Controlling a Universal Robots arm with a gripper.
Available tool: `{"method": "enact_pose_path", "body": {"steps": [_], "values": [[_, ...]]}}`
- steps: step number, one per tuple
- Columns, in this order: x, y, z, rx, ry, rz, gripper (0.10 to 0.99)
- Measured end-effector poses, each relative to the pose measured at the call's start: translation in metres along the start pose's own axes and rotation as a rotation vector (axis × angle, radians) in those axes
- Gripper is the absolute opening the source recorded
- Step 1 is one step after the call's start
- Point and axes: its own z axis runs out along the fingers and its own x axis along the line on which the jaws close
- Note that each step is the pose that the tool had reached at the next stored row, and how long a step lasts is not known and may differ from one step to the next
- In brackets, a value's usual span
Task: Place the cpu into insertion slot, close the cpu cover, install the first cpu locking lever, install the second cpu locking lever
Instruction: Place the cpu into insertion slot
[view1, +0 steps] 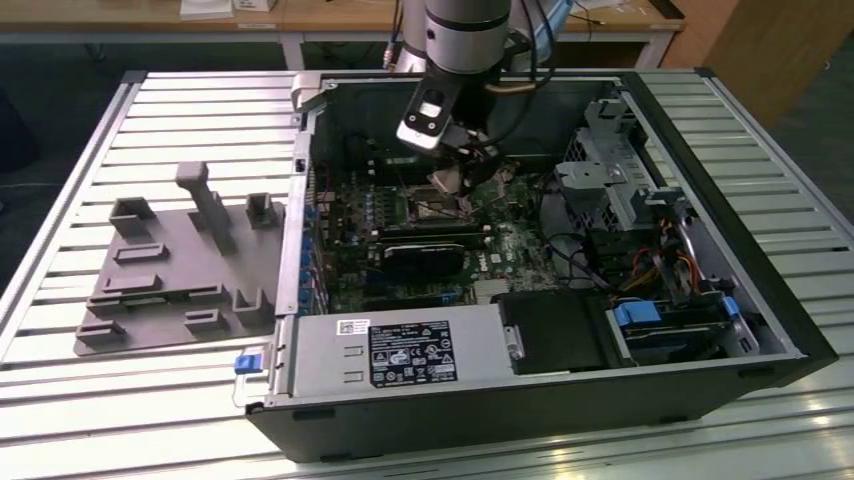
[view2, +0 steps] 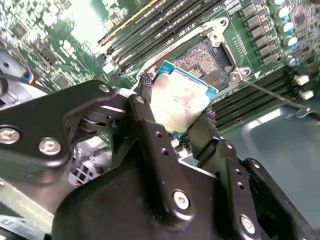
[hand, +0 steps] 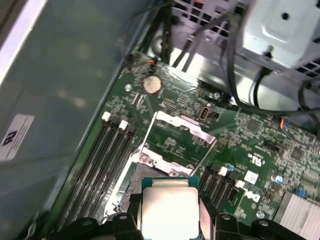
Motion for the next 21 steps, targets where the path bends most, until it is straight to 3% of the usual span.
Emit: {"method": "enact_pose_path", "body": {"steps": [21], "values": [[-0.0001,-0.0003,0.0038,-0.004,-0.031,0.356,0.537]]}}
